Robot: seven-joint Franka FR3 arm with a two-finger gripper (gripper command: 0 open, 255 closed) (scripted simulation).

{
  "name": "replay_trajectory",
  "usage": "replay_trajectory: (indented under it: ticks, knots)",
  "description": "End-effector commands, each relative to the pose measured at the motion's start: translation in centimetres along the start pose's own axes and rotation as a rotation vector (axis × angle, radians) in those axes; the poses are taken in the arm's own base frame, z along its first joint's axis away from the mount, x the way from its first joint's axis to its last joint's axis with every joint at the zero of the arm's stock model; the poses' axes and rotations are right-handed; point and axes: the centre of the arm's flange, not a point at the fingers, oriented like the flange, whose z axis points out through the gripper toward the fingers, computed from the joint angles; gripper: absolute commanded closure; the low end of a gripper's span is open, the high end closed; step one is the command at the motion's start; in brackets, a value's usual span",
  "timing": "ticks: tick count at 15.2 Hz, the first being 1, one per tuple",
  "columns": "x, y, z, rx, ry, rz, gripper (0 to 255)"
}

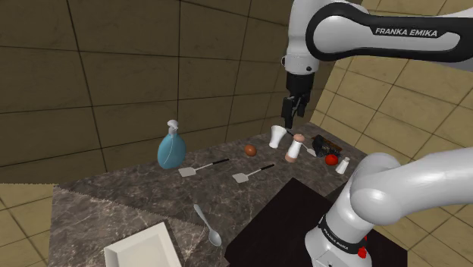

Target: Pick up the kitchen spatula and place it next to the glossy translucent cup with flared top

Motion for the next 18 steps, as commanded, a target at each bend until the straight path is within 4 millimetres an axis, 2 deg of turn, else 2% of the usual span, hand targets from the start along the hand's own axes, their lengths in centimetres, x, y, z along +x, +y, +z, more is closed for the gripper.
replay_trajectory:
  ticks: [1, 10, 18]
  knots:
    - [0.0, 0.0, 0.0, 0.0, 0.0, 0.0, 0]
    - [8.2, 2.9, 7.5, 0.0, 0.041, -0.267, 0]
    - [16.1, 3.5, 13.8, -0.001, 0.078, -0.504, 0]
